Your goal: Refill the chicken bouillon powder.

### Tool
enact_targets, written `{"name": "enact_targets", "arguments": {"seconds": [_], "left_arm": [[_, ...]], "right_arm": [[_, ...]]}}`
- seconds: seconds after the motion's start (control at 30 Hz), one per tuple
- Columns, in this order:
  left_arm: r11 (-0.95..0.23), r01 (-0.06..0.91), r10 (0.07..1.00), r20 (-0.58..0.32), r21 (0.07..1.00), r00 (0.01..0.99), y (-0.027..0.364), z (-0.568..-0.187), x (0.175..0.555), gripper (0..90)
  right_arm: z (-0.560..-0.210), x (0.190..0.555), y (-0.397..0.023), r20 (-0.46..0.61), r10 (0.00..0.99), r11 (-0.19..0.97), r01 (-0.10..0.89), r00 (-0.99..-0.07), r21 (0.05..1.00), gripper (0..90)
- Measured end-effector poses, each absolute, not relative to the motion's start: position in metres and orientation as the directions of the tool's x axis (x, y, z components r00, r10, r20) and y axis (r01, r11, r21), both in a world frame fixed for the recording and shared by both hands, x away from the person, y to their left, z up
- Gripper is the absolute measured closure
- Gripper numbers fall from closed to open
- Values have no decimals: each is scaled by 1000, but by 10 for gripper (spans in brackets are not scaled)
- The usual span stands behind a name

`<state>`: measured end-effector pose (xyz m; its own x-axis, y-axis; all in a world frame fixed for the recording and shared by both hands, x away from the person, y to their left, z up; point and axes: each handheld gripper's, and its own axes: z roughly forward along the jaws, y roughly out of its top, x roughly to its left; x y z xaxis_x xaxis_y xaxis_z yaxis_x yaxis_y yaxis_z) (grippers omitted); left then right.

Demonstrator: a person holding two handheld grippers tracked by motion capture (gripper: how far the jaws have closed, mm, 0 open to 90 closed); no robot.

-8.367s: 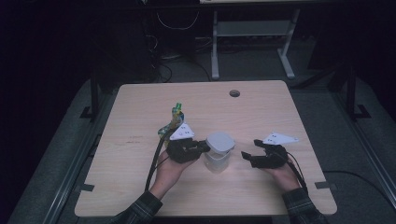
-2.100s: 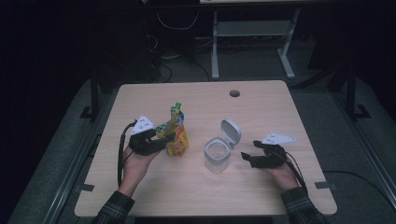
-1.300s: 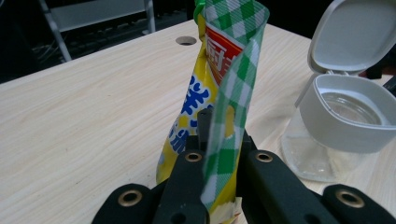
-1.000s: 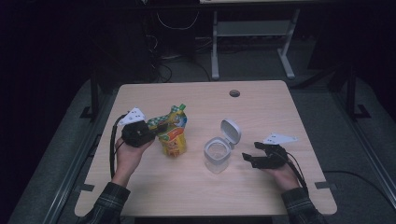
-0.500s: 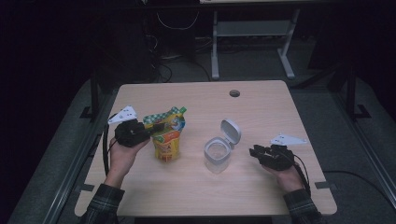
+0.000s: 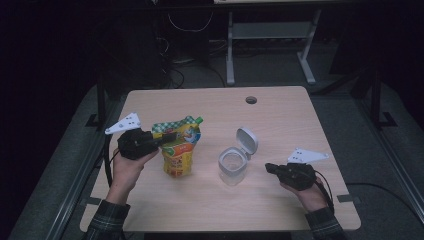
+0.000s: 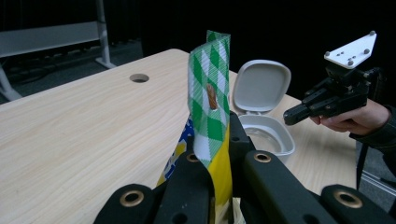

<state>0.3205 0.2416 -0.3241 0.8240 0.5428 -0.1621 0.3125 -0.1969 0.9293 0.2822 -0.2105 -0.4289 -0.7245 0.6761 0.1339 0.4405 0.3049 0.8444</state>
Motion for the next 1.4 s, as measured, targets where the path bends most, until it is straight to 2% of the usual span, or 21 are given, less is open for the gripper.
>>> {"name": "enact_targets", "arguments": {"seconds": [0.33, 0.63, 1.4], "left_arm": [[-183, 313, 512, -181, 932, 839, 240, -315, 316, 900], [-181, 297, 487, -177, 938, 855, 237, -303, 311, 900], [-155, 253, 378, -179, 955, 908, 219, -263, 304, 900]], "right_arm": [[-414, 274, -196, 154, 604, 314, 411, -782, 856, 897], [-397, 277, -165, 164, 556, 301, 381, -815, 874, 898], [-381, 297, -80, 130, 514, 314, 327, -848, 891, 899]]}}
